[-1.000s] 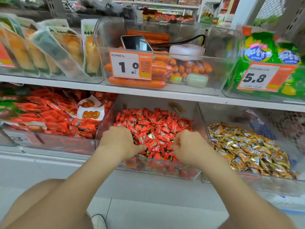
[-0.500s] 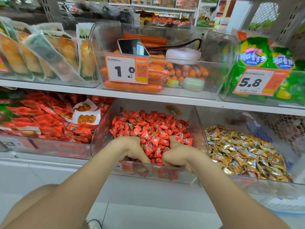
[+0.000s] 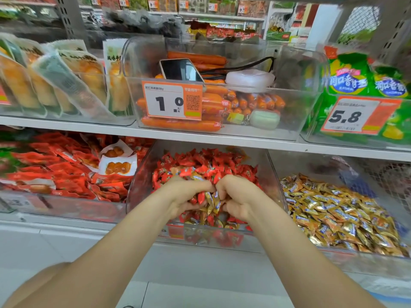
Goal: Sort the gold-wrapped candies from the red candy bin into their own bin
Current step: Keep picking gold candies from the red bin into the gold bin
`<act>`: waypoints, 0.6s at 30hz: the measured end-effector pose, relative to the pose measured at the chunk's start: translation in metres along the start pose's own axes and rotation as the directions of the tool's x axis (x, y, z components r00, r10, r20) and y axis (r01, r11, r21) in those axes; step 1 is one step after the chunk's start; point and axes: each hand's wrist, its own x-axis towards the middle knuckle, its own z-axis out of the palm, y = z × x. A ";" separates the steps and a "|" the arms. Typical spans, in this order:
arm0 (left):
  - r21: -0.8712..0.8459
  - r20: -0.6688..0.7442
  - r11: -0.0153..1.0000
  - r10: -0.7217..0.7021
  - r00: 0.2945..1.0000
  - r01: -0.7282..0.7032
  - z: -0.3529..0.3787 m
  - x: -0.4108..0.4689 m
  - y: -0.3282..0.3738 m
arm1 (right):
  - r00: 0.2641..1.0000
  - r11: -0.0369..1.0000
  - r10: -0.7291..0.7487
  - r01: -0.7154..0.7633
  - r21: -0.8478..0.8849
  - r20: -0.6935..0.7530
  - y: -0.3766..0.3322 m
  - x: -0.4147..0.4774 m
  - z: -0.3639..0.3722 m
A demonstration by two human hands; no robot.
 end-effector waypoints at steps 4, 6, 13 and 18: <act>0.163 -0.184 0.980 0.147 0.972 -0.118 -0.006 0.014 0.009 | 0.998 0.991 -0.043 0.038 0.132 0.039 -0.015 0.008 -0.005; 0.437 -0.206 0.881 0.296 0.933 -0.183 -0.015 0.022 0.011 | 0.994 0.985 -0.086 0.075 0.153 0.068 -0.020 0.012 -0.008; 0.892 0.208 0.254 0.504 0.838 -0.374 -0.048 0.029 0.002 | 0.943 0.670 -0.331 0.260 -0.695 0.033 -0.022 0.007 -0.038; 0.924 0.282 0.093 0.495 0.822 -0.372 -0.057 0.019 -0.005 | 0.847 0.144 -0.498 0.291 -0.946 0.185 -0.013 -0.011 -0.056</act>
